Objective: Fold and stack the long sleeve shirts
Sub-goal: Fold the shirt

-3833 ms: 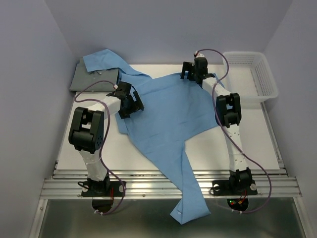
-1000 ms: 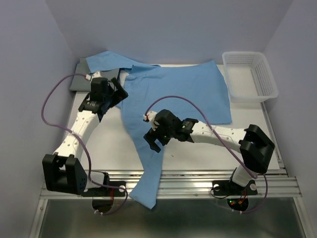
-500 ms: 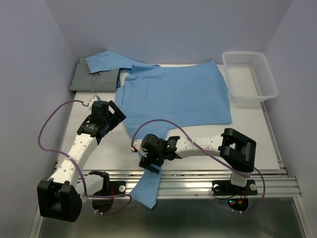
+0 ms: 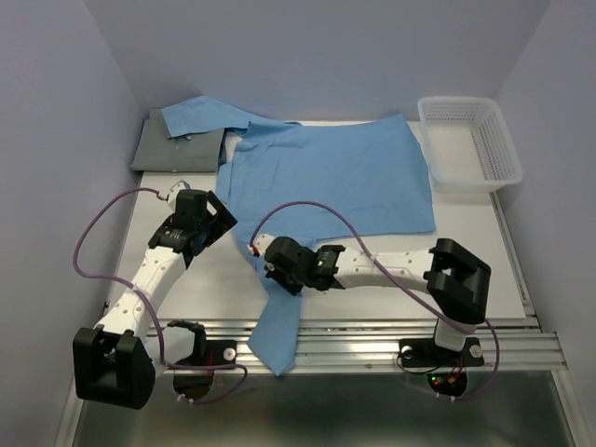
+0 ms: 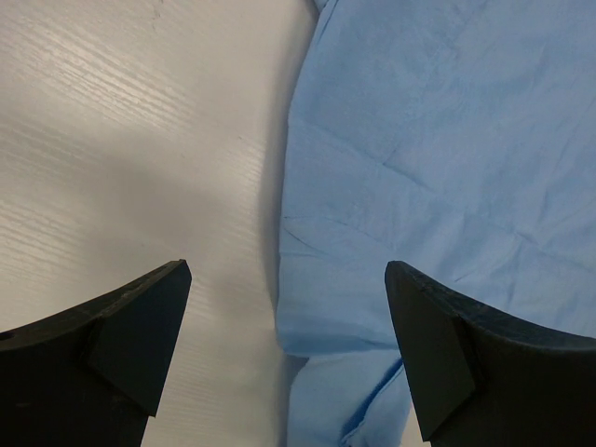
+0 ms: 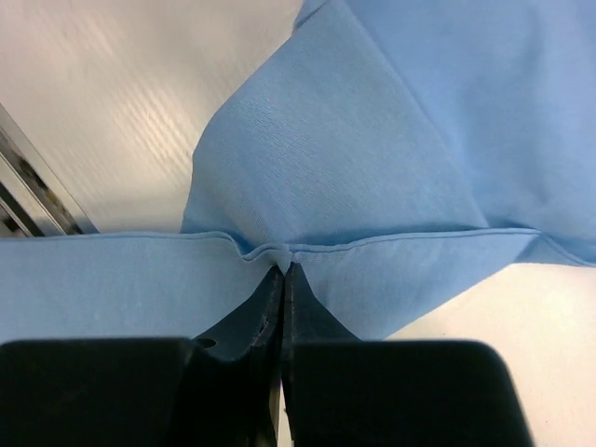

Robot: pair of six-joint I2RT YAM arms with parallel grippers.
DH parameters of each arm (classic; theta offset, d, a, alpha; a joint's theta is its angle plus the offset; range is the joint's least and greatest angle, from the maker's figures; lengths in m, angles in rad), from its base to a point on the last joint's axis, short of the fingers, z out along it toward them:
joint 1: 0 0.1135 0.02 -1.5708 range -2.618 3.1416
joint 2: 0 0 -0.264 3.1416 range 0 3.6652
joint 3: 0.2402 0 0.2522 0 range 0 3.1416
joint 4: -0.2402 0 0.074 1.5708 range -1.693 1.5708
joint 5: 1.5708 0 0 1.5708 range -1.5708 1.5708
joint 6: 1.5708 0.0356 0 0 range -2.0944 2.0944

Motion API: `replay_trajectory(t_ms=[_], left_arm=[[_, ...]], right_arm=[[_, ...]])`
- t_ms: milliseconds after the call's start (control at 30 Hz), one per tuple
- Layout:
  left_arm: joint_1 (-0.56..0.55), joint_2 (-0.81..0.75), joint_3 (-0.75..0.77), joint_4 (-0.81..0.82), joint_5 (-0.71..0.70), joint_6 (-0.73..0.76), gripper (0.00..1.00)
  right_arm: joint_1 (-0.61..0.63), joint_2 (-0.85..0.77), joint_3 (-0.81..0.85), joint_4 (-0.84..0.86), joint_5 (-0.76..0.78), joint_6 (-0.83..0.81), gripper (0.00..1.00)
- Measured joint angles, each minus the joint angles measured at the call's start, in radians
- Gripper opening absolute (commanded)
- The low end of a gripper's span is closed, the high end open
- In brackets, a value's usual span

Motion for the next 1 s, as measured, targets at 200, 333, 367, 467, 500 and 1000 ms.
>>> replay_trajectory(t_ms=[200,333,367,467,500,1000], left_arm=[[0.000,0.066,0.013,0.007,0.001,0.023,0.99],[0.000,0.114,0.039,0.016,0.004,0.038,0.99],[0.000,0.131,0.050,0.020,0.006,0.042,0.99],[0.000,0.174,0.074,0.032,0.022,0.055,0.99],[0.000,0.179,0.076,0.035,0.026,0.056,0.99],[-0.275,-0.117,-0.194,-0.032,0.208,-0.103,0.99]], right_arm=[[-0.175,-0.175,-0.040,0.042,-0.072,0.134,0.05],[-0.390,-0.304,-0.168,0.097,-0.130,0.202,0.11],[-0.437,-0.317,-0.202,0.101,-0.144,0.217,0.13],[-0.502,-0.307,-0.256,0.100,-0.160,0.237,0.37],[-0.510,-0.292,-0.269,0.097,-0.163,0.247,0.49],[-0.512,-0.541,-0.295,0.074,-0.064,0.354,1.00]])
